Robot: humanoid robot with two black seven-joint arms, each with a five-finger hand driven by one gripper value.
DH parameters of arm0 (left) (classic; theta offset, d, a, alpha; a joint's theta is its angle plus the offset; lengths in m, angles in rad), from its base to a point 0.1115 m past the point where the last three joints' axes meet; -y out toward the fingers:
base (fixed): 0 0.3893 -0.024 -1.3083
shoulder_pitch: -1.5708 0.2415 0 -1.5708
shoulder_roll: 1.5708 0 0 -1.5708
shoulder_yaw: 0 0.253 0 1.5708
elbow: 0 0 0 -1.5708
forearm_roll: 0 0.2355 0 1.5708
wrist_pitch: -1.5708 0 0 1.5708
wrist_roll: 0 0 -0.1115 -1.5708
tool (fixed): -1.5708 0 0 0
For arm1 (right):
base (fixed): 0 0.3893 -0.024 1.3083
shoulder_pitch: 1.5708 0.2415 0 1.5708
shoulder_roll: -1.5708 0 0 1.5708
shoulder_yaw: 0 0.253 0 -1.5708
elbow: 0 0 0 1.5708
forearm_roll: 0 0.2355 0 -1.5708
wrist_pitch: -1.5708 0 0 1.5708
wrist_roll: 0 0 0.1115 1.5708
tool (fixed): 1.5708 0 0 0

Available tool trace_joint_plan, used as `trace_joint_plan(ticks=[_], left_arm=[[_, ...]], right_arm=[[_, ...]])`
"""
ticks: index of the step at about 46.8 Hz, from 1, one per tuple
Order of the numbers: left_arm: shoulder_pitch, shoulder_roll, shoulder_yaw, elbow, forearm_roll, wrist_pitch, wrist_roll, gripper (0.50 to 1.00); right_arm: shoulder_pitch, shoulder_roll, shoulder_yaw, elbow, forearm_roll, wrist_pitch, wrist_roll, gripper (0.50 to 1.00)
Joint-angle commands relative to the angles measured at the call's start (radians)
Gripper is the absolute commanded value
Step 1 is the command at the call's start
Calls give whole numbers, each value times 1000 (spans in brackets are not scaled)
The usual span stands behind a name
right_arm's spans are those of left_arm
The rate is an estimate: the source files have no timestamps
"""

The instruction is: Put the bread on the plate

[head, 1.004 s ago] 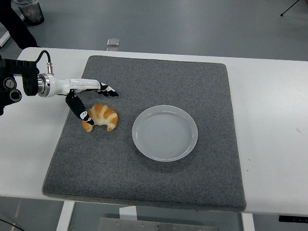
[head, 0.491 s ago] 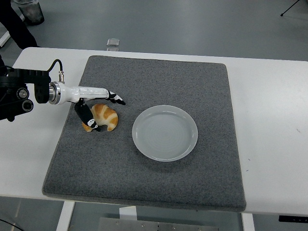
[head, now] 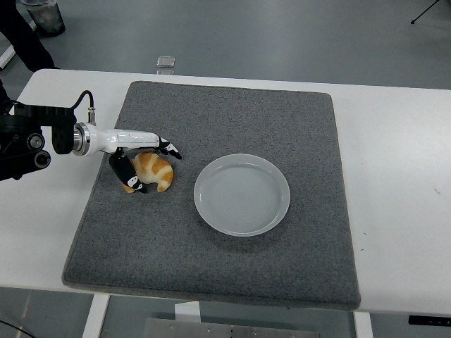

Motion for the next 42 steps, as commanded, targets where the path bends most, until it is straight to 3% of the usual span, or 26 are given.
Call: trace_joint_plan(ticks=[1,9,19,35,42], left_arm=[[1,0,-1,0,6,2,1,919],[6,0,1,0,20,11,1,891],[17,0,1,1,37,14,-1,797],[14,-11,-1,5,78,37,1,506],[15,-25,1,8,80,52,1,500]], right_arm=[[0,0,0,0,0,0,0,952],[0,0,0,0,0,0,0,954],[0,0,0,0,0,0,0,952],[0,0,0,0,0,0,0,952],[0,0,0,0,0,0,0,952]])
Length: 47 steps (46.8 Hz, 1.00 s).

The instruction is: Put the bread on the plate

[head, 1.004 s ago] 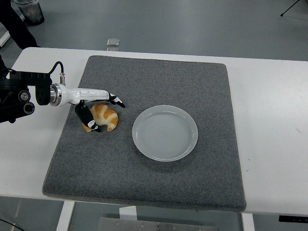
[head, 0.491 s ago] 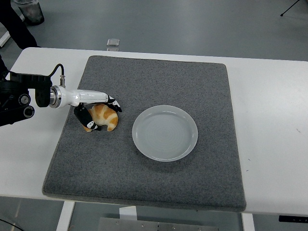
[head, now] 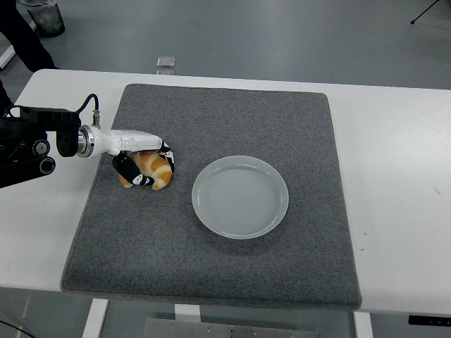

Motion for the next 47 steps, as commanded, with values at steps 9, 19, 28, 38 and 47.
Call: trace_joint_plan(ticks=[9,19,28,38,47], left_arm=[[-1,-3,0,8,4,23,-1,500],[-12,-1,-8,16,4,48,-1,500],[-45,8,-17,11,-3,48,-2,500],[-140,29,-21,6,-16,45,-8,500],[-216,51,-87,6,-18,17,-8,500]], right_arm=[[0,0,0,0,0,0,0,954],[0,0,0,0,0,0,0,952],[0,0,0,0,0,0,0,954],[0,0,0,0,0,0,0,952],[0,0,0,0,0,0,0,954]])
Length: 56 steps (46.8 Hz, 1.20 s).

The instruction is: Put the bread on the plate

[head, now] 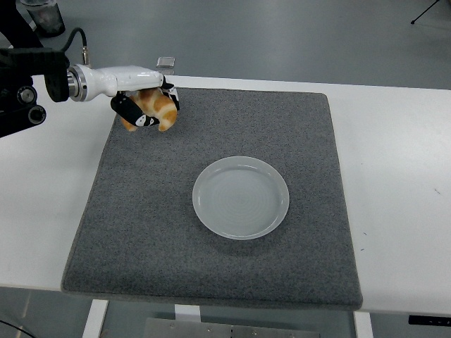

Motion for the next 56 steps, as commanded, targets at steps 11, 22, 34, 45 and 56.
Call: trace_joint_plan(ticks=[11,22,34,45,56], left_arm=[[-89,13,-140,0,0,-81,0,500],[-138,0,-215,-29,0,-141,-12,500],[-142,-76,-238,-104,0,-154,-31,500],[-135,-148,-240,-146,0,-213,-34,500],[-96,-236,-218,-139,22,-225,-35,500]], right_arm=[[0,0,0,0,0,0,0,952],[0,0,0,0,0,0,0,952],[0,0,0,0,0,0,0,952],[0,0,0,0,0,0,0,952],[0,0,0,0,0,0,0,952]])
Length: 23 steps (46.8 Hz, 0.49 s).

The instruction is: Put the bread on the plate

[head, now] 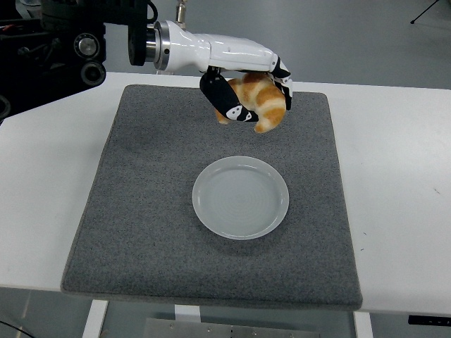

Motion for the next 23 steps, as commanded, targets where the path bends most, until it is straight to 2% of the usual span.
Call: trace_joint_plan(ticks=[1,16,23], left_arm=[[20,-31,10,6,8,0,1,500],[95,-94,59,45,106,1,4,500],[133,-99,59,65,143,3,4,500]], right_arm=[[0,0,0,0,0,0,0,952],[0,0,0,0,0,0,0,952],[0,0,0,0,0,0,0,952]])
